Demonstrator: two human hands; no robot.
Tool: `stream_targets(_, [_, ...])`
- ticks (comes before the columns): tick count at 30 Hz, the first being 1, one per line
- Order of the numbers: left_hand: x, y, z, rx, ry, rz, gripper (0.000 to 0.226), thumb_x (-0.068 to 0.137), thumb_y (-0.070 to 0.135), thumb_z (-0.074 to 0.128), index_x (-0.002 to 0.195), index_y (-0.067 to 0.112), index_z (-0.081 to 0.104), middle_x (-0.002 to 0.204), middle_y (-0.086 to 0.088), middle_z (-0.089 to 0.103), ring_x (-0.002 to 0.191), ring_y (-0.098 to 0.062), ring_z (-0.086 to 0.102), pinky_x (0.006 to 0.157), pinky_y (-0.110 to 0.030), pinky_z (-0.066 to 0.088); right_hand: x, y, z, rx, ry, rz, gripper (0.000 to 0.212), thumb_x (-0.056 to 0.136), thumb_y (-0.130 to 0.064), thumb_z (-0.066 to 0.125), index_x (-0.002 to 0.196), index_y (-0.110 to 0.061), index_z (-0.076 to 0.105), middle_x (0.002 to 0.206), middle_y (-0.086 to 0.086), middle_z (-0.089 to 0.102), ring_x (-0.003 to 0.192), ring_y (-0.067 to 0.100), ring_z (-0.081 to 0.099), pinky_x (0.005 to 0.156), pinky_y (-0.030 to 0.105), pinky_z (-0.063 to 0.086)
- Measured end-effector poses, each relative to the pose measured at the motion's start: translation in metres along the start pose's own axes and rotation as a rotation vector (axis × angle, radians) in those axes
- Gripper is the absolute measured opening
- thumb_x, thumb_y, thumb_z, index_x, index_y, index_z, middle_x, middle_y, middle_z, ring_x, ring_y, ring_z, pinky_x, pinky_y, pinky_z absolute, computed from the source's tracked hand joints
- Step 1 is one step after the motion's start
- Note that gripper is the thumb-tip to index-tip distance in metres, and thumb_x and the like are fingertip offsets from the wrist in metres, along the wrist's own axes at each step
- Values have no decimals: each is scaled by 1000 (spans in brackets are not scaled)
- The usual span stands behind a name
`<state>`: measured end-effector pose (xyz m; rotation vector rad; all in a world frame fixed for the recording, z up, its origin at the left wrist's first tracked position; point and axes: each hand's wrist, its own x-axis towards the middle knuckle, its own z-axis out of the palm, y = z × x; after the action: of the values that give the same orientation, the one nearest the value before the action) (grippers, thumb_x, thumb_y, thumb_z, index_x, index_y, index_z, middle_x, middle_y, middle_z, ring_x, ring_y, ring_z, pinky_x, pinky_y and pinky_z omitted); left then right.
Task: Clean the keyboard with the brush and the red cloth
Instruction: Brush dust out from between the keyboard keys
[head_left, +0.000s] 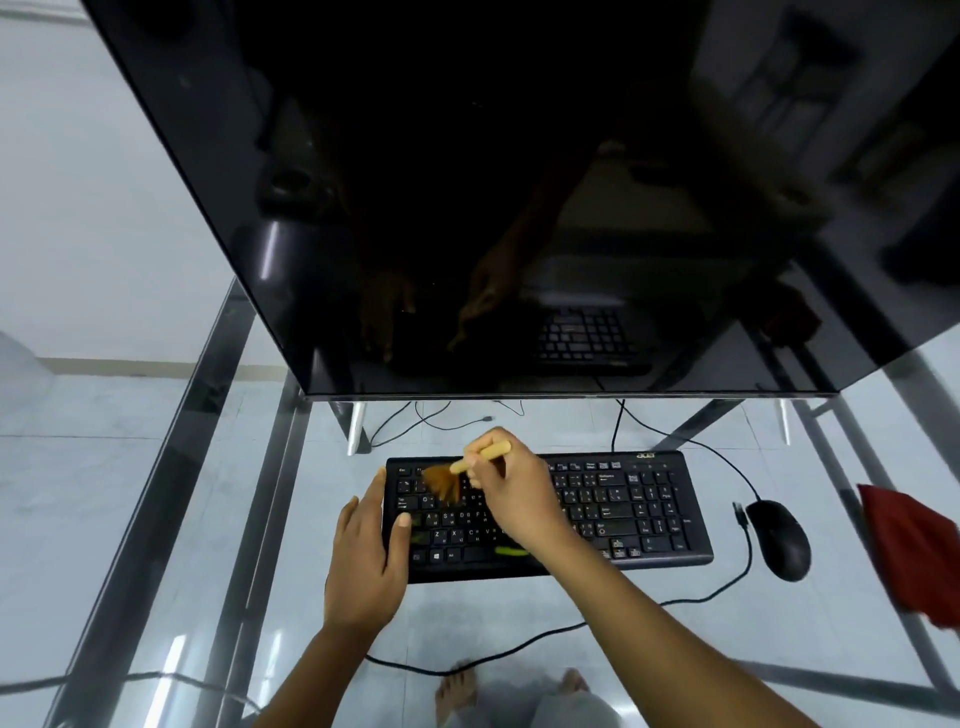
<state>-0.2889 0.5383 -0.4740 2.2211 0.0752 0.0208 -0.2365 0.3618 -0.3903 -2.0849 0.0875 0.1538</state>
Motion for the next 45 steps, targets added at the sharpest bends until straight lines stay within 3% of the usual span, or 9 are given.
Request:
stream_targets(3, [1, -2, 2, 12, -18, 8, 55, 97, 52, 26, 150, 37, 18, 139, 12, 45, 134, -16, 33, 110, -49, 34, 3, -2, -1, -62, 134, -121, 9, 94, -11, 56, 89, -16, 63, 94, -2, 66, 81, 12, 63, 75, 24, 53])
stream_targets(6, [6, 1, 2, 26, -16, 37, 55, 98, 49, 27, 150, 34, 18, 138, 10, 46, 130, -15, 37, 107, -45, 38, 0, -1, -4, -89, -69, -124, 9, 95, -16, 56, 88, -14, 62, 83, -4, 70, 71, 18, 66, 68, 29, 57])
stream_targets(10, [5, -1, 4, 237, -14, 156, 58, 97, 42, 27, 149, 14, 26, 153, -3, 34, 144, -12, 20, 120, -42, 11, -9, 16, -27, -53, 222, -109, 11, 93, -9, 58, 87, -17, 64, 87, -4, 65, 73, 8, 63, 65, 16, 49])
stream_targets(14, [10, 23, 20, 388, -118, 316, 58, 96, 40, 34, 145, 11, 36, 158, -4, 23, 148, -16, 5, 119, -42, 2, -20, 35, -52, -38, 61, -39, 8, 95, -14, 58, 90, -13, 64, 78, -1, 72, 73, 16, 69, 67, 25, 57])
stream_targets(17, [3, 36, 37, 475, -239, 409, 59, 98, 44, 32, 148, 12, 32, 160, -1, 17, 148, -14, 1, 118, -44, 4, -27, 51, -62, -36, 277, 4, 11, 93, -13, 60, 87, -21, 63, 81, -3, 71, 75, 17, 69, 71, 33, 57])
stream_targets(20, [3, 45, 49, 536, -301, 398, 63, 99, 50, 25, 150, 12, 28, 160, -2, 14, 148, -11, -5, 118, -42, 0, -27, 54, -69, 107, 193, 49, 7, 95, -11, 58, 90, -8, 63, 84, 6, 72, 78, 22, 71, 76, 35, 60])
stream_targets(25, [1, 47, 57, 597, -332, 396, 71, 98, 57, 22, 152, 11, 21, 161, -3, 6, 148, -14, -8, 117, -41, -4, -30, 63, -87, -99, 362, -49, 17, 91, -15, 62, 86, -31, 61, 87, -5, 66, 78, 11, 65, 70, 26, 53])
stream_targets(31, [1, 47, 55, 618, -369, 425, 73, 98, 60, 22, 153, 12, 14, 162, -2, -1, 147, -13, -13, 117, -42, -2, -60, 76, -88, -227, 14, -193, 13, 91, -13, 61, 96, -24, 66, 110, -10, 59, 105, 3, 61, 89, 22, 51])
stream_targets(45, [1, 53, 62, 562, -307, 380, 63, 101, 50, 18, 151, 12, 23, 161, 0, 7, 148, -11, -7, 118, -40, -3, -72, 61, -123, 211, -116, 220, 8, 92, -10, 62, 87, -5, 63, 75, 3, 74, 69, 14, 69, 65, 25, 56])
